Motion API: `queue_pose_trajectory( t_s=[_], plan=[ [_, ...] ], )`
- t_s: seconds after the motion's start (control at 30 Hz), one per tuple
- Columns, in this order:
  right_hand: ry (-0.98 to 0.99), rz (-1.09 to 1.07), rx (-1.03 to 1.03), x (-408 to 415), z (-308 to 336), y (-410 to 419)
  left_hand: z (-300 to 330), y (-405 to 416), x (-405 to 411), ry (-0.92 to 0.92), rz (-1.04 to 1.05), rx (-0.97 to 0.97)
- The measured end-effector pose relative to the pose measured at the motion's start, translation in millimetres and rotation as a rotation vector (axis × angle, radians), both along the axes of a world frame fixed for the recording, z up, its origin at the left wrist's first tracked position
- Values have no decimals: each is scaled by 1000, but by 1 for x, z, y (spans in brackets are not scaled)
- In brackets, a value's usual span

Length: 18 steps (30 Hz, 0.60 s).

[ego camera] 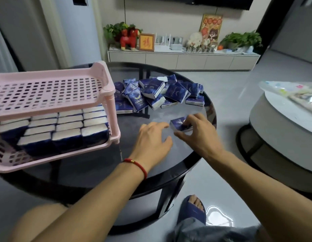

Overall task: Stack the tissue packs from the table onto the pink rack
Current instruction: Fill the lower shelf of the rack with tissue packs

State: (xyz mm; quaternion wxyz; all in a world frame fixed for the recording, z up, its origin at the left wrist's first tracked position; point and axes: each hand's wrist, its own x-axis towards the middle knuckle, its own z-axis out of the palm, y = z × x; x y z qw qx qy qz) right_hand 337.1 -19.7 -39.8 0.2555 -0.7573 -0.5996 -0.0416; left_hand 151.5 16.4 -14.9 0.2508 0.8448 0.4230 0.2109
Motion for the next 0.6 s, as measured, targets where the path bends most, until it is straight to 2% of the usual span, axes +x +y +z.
queue_pose_trajectory(
  t_s=[0.07, 0.13, 0.2, 0.23, 0.3, 0.37, 0.47, 0.6],
  plan=[
    [103, 195, -38, -6, 7, -16, -3, 5, 14, 2, 19, -51],
    [285, 360, -131, -3, 14, -24, -7, 10, 23, 54, 20, -70],
    [481, 297, -103, 11, 11, -16, -10, 13, 27, 102, 27, -45],
    [507, 199, -41, 22, 7, -4, -10, 13, 28, 107, 31, -46],
    [391, -38, 22, 49, -3, 25, -11, 14, 28, 105, 41, -52],
    [238, -200, -16, 70, -13, 52, -11, 15, 23, 68, 71, -71],
    [72, -320, -155, 80, -22, 77, -7, 14, 11, -44, 111, -119],
    [-1, -439, -231, 69, -17, 89, 2, 11, -2, -115, 137, -109]
  ],
)
